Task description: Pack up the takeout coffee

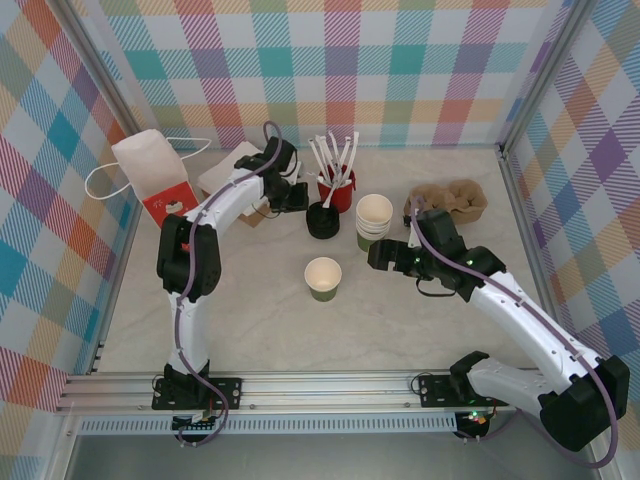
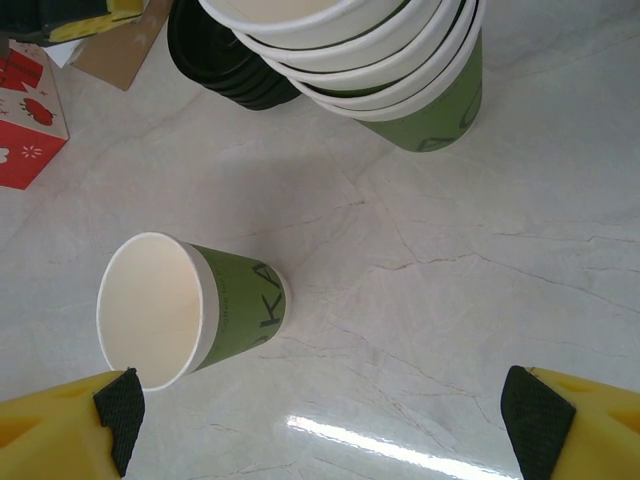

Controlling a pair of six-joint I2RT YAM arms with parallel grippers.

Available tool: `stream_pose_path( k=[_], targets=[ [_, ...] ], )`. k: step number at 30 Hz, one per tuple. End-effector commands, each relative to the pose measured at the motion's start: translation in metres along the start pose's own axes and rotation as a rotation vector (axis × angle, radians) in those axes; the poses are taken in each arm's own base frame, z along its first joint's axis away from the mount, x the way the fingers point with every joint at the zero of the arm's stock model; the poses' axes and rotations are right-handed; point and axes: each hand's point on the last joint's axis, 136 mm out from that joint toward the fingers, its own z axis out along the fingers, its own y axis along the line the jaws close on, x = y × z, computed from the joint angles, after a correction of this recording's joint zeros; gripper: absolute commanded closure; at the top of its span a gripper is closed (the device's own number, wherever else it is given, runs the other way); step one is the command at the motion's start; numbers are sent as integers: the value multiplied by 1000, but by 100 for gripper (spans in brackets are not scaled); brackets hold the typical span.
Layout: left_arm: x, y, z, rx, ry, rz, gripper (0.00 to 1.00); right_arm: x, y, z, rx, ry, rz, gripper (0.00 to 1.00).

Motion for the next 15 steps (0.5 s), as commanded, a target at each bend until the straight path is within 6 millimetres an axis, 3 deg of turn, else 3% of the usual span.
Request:
stream_pose_path(
  k=[1,15],
  targets=[
    [-3,-5,-14,34,-31,-20,91,-1,4,1,-35,-5,14,6],
    [-1,0,14,50,17,-59,70,1,1,1,-26,7,14,6]
  ],
)
